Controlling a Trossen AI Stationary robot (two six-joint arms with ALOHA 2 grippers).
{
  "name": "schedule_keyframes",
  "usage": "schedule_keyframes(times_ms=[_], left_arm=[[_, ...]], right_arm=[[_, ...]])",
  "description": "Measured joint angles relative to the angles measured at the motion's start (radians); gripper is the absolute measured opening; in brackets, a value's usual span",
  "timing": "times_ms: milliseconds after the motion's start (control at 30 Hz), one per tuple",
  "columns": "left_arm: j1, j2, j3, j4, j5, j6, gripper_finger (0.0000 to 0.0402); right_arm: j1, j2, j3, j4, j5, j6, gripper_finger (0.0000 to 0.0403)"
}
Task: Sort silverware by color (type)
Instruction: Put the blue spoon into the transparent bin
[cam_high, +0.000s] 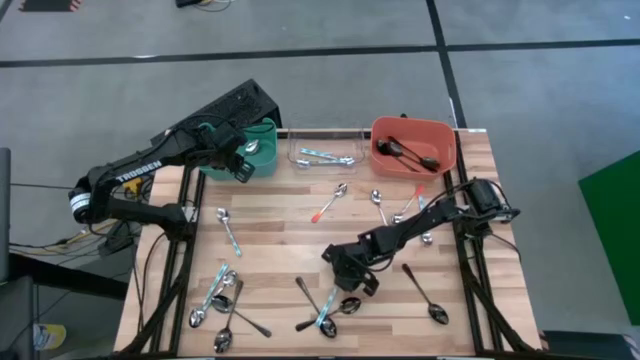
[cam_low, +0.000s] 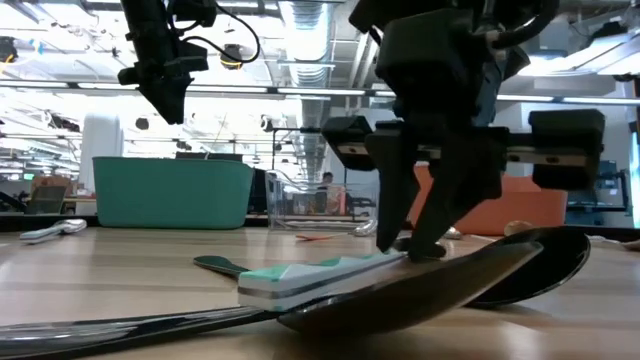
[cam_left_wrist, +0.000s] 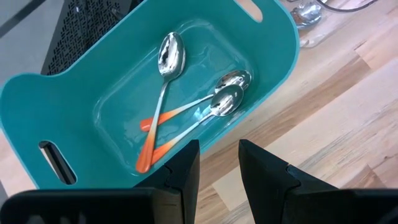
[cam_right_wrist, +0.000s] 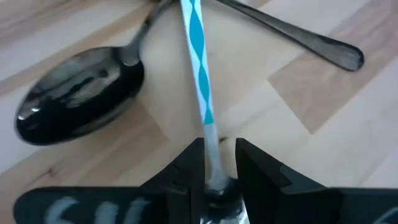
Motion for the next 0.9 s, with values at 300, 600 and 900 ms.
schedule_keyframes(times_ms=[300, 600, 900], left_arm=[[0.0, 0.0, 0.0, 0.0, 0.0, 0.0, 0.01], [0.0, 0.0, 0.0, 0.0, 0.0, 0.013, 0.01], [0.0, 0.0, 0.0, 0.0, 0.0, 0.013, 0.01]], right_arm=[[-0.022, 0.009, 0.002, -0.097, 0.002, 0.036, 0.0097], [-0.03, 0.009, 0.002, -0.1, 0.001, 0.096, 0.0018], [-0.03, 0.006, 0.043, -0.159, 0.004, 0.1, 0.0018]])
